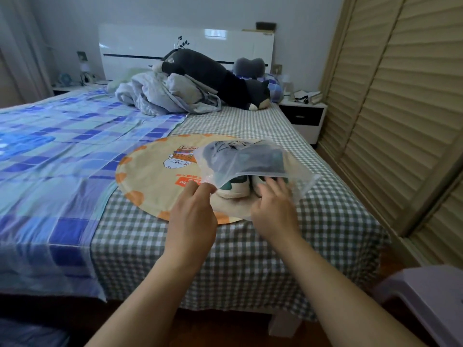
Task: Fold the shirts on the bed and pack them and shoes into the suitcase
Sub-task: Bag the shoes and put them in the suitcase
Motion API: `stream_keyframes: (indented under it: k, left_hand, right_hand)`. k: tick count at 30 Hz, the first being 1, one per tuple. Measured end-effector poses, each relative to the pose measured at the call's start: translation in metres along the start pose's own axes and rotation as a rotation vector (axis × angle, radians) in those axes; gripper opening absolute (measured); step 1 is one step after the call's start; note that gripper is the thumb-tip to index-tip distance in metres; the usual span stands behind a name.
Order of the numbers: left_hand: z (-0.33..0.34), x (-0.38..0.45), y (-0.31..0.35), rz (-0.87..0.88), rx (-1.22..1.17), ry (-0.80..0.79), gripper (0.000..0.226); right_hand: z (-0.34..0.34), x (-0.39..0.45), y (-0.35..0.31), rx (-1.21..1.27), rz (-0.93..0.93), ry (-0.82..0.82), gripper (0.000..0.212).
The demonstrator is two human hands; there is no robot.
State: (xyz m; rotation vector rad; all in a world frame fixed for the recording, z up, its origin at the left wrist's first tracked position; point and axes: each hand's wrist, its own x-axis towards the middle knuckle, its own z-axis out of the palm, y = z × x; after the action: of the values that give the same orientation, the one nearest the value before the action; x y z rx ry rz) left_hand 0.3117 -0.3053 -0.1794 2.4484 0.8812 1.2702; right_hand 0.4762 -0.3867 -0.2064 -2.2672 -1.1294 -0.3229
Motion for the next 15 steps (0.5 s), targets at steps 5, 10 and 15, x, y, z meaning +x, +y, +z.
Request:
stream_keyframes:
  k: [5,10,15]
  left_hand:
    - [0.002,0.0,0.004,-0.025,0.021,-0.033,0.037]
    - [0.001,-0.004,0.002,-0.157,-0.058,-0.004,0.036]
    - [0.007,0.001,0.006,-0.67,-0.546,-0.237,0.042]
  right_hand:
    - [-0.01,0.023,0.001,0.041,0.031,-0.372,0.054]
    - [-0.044,-0.009,0.02,0.056,0.054,0.356,0.023]
    - [-0.056,0.032,0.054,0.438,0.405,0.165,0.051]
